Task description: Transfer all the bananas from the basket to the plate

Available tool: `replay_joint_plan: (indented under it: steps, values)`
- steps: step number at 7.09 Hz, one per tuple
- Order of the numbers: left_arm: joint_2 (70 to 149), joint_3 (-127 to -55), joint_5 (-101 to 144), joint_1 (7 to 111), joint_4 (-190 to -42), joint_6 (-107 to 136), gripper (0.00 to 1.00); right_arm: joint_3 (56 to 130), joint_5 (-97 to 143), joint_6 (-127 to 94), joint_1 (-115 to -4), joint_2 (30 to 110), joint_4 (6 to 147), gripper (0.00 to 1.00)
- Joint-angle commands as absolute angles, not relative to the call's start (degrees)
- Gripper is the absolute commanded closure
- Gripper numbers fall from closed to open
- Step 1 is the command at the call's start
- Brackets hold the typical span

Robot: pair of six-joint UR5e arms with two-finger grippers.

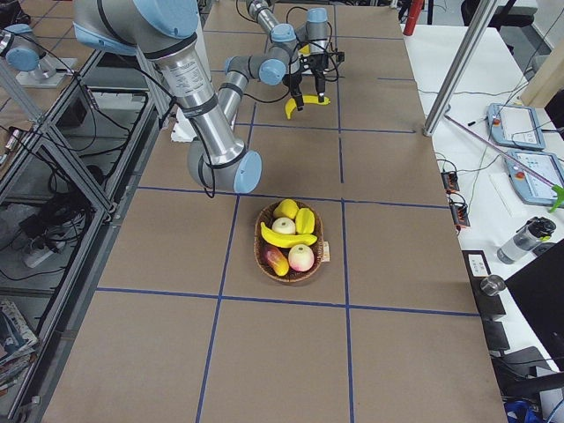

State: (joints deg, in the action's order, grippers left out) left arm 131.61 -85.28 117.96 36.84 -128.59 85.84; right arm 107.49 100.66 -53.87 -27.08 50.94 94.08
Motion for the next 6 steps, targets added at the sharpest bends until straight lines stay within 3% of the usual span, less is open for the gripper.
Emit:
replay_joint_plan:
  steps: [1,6]
  values:
    - [130.3,-89.7,119.8,38.2,-117.3,85.9,1.00,109.9,103.8,-53.8,-30.2,53.8,94.1,0.00]
    - [129.0,-100.0,118.8,40.7,-90.8,77.4,1.00,110.7,105.1,-53.2,-33.7,59.0,94.0,0.00]
